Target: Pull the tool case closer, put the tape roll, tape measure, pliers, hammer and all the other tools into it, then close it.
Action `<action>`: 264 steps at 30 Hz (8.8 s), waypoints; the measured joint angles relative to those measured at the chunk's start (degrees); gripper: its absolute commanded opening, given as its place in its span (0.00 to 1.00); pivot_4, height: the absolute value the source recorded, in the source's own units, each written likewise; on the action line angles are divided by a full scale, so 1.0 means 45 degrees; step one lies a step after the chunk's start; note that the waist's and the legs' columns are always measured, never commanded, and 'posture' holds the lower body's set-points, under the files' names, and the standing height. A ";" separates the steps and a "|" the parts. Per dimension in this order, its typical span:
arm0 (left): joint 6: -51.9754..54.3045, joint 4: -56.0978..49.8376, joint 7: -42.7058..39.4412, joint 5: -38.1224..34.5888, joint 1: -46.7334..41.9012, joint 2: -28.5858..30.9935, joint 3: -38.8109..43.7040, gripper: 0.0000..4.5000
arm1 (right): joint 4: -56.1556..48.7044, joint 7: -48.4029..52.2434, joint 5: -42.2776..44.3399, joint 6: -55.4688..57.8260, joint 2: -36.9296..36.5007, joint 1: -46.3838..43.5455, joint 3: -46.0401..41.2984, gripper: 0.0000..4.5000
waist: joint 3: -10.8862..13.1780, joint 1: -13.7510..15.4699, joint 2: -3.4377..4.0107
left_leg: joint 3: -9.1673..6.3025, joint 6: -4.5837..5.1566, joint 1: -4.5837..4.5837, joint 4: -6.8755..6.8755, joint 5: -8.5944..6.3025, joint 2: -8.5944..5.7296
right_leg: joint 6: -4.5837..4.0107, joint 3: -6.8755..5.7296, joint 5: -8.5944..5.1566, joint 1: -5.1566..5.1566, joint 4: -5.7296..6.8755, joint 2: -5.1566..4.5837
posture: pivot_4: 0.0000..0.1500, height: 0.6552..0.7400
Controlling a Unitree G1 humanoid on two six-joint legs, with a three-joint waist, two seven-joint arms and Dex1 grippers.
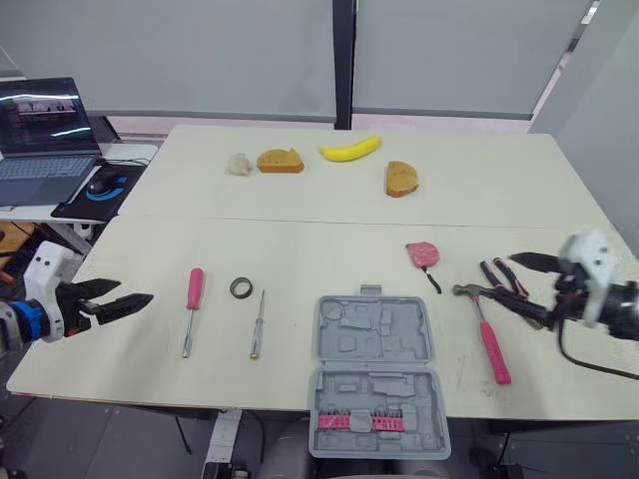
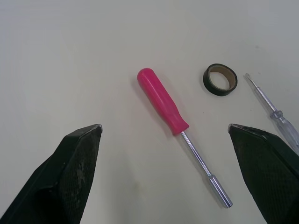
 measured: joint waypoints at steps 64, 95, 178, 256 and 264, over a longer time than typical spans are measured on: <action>-1.1748 0.8561 0.0813 0.6789 -0.6809 -0.4256 -0.6656 0.01 | -0.3392 -0.3473 -0.1009 0.0358 0.2968 -0.2329 0.5119 1.00 | -0.0006 -0.0149 -0.0040 | -0.0037 -0.0002 -0.0017 0.0070 0.0007 -0.0022 | 0.0017 -0.0013 0.0015 -0.0012 0.0090 0.0068 | 1.00 1.00; -0.0062 -0.5589 -0.0880 0.4207 -0.4761 -0.5590 -0.8738 0.01 | -0.4097 -0.3394 -0.2515 0.0386 0.1535 -0.0671 0.5744 1.00 | -0.0001 -0.0166 -0.0047 | -0.0034 -0.0004 -0.0021 0.0070 0.0008 -0.0001 | 0.0014 0.0044 0.0013 0.0043 0.0084 0.0090 | 1.00 1.00; -0.3673 -0.3402 0.2083 0.2917 -0.2858 -0.7906 -0.6993 0.35 | -0.3458 -0.3421 -0.3030 0.0252 0.1680 -0.0606 0.5838 1.00 | -0.0001 -0.0055 -0.0048 | -0.0048 -0.0006 -0.0018 0.0074 0.0009 -0.0011 | 0.0014 0.0021 0.0015 0.0042 0.0029 0.0073 | 1.00 1.00; -0.1895 0.4279 -0.1927 0.0787 -0.2548 0.1129 -0.0934 0.99 | 0.3731 0.1851 0.0011 0.1133 -0.3881 0.3005 -0.4117 1.00 | 0.0009 -0.0107 -0.0021 | -0.0026 -0.0001 0.0000 0.0019 0.0000 -0.0001 | 0.0006 0.0036 0.0006 0.0013 0.0010 0.0047 | 1.00 1.00; -0.1590 0.3093 -0.1785 0.0754 -0.2762 0.0874 -0.0949 0.99 | 0.2558 0.0846 0.0020 0.1233 -0.3459 0.2325 -0.3932 1.00 | 0.0009 -0.0102 -0.0021 | -0.0028 -0.0001 -0.0006 0.0023 0.0000 0.0000 | 0.0006 0.0032 0.0006 0.0012 0.0010 0.0046 | 1.00 1.00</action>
